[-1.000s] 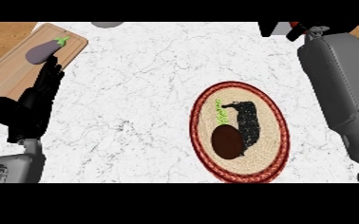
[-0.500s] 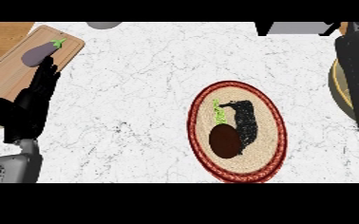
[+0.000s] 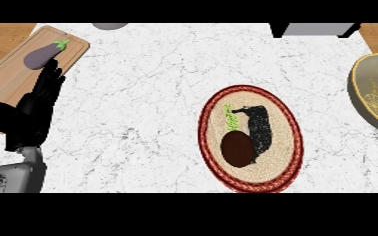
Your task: Pick the tomato from the placemat and place it in the bowl
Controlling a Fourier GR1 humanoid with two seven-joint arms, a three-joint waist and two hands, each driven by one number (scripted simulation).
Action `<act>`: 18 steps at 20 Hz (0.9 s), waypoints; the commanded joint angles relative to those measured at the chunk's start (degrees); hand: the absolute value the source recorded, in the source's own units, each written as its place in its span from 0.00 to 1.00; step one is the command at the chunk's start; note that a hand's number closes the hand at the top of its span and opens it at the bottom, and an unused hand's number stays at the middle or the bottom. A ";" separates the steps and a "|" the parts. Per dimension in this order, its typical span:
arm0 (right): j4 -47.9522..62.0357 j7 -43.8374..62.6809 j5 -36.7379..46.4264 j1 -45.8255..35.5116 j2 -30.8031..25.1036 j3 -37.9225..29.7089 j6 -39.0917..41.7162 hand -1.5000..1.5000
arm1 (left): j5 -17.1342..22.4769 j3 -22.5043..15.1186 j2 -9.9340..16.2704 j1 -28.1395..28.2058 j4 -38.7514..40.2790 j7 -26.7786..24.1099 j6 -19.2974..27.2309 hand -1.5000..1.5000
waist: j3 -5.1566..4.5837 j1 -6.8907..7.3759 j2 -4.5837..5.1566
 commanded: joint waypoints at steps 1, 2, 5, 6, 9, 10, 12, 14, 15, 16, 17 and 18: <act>8.47 -7.68 -3.08 1.61 -2.62 -4.58 -7.26 1.00 | -0.18 0.21 0.23 -1.08 1.70 -0.10 -1.02 0.50 | 0.01 0.48 0.24; 7.67 -8.21 -4.21 2.68 -2.75 -5.13 -6.81 1.00 | 0.04 1.12 0.10 -0.28 1.27 -1.72 -0.81 0.50 | 0.00 0.34 0.11; 11.75 -16.10 -7.49 6.00 -5.81 -8.46 -10.47 1.00 | -1.59 -0.81 -0.91 -0.81 -0.61 0.39 0.16 0.50 | 0.04 0.31 0.13; 16.92 -16.32 -6.98 2.26 -6.06 -8.58 -11.88 1.00 | -1.04 -0.53 -1.06 -1.69 0.04 1.41 -0.21 0.50 | 0.03 0.70 0.23; 20.96 -22.61 -9.13 5.21 -7.00 -10.33 -15.18 1.00 | -0.87 -0.34 -1.33 1.57 -2.18 -0.09 -0.75 0.50 | 0.04 0.84 0.23; 21.34 -18.45 -7.25 1.55 -5.52 -8.37 -15.41 1.00 | -2.62 -0.95 -2.01 -0.88 0.57 -0.25 0.18 0.50 | 0.00 0.64 0.18; 25.61 -11.71 -7.55 5.93 -10.13 -10.04 -0.30 1.00 | -0.90 -0.25 -0.88 1.63 -3.28 0.52 -0.62 0.50 | 0.03 1.00 0.16; 29.33 -14.91 -11.74 5.10 -8.61 -14.05 -4.97 1.00 | -0.52 0.70 -1.01 -2.20 1.99 -0.66 -0.75 0.50 | 0.09 0.59 0.62; 30.38 -15.14 -12.26 3.92 -9.01 -14.15 -4.02 0.00 | 0.28 1.06 -0.73 -0.05 -0.43 -0.65 -1.53 0.50 | 0.06 1.00 0.35; 30.53 -19.30 -14.39 5.13 -11.59 -15.50 -2.34 0.00 | -0.73 0.00 -1.19 1.88 -2.64 0.49 -1.13 0.50 | 0.06 0.77 0.17; 33.21 -23.47 -15.36 6.34 -11.32 -16.19 -3.42 0.00 | -0.56 0.44 -0.82 0.62 -0.89 -0.41 -1.58 0.50 | 0.09 0.83 0.35; 34.12 -25.63 -15.50 6.83 -10.72 -15.48 -1.91 0.00 | -0.34 0.47 -1.07 -0.10 -1.55 0.56 -1.30 0.50 | 0.10 0.84 0.33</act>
